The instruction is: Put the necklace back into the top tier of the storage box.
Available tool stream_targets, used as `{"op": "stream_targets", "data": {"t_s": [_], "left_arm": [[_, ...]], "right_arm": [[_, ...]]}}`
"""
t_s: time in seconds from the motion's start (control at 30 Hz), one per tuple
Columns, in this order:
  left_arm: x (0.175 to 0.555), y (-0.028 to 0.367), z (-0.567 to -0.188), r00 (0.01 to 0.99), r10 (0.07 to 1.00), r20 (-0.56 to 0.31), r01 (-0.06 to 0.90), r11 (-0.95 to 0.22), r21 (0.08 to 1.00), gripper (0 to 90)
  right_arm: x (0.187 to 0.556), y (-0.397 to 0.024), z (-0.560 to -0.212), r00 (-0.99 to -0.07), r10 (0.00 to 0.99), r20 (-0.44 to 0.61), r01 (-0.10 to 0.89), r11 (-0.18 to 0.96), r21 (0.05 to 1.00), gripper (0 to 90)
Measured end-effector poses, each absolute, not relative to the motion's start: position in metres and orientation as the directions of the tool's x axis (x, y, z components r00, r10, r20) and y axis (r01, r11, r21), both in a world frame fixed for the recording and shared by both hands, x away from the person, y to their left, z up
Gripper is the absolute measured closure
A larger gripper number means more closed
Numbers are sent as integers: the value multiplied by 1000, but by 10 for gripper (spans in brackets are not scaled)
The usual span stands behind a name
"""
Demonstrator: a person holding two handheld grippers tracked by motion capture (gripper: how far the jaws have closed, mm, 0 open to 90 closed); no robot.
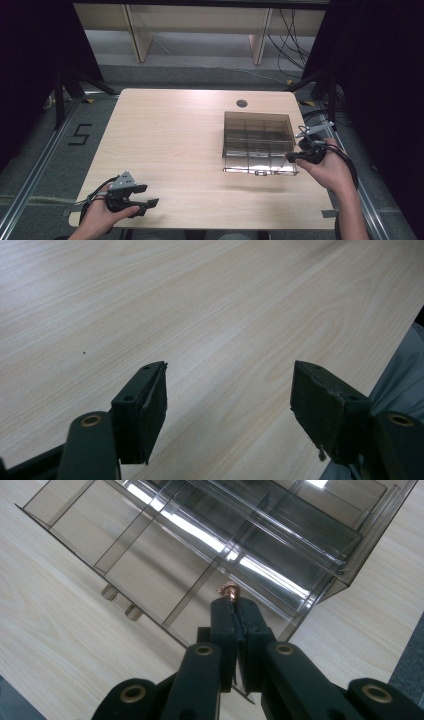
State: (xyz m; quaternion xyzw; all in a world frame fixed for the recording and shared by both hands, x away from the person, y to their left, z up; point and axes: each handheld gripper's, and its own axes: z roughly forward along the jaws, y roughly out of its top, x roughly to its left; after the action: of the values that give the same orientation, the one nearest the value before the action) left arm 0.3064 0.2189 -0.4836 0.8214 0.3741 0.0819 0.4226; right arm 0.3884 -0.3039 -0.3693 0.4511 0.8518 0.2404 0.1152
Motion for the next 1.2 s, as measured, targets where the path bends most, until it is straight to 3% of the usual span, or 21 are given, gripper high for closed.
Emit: {"op": "stream_targets", "data": {"t_s": [0.83, 1.2], "left_arm": [[306, 219, -483, 709, 683, -179, 544, -368, 754, 307], [307, 220, -483, 713, 680, -172, 543, -379, 749, 308]], "right_arm": [[399, -301, -386, -583, 812, 11, 708, 502, 497, 878], [400, -297, -389, -539, 842, 29, 760, 472, 448, 888]]}}
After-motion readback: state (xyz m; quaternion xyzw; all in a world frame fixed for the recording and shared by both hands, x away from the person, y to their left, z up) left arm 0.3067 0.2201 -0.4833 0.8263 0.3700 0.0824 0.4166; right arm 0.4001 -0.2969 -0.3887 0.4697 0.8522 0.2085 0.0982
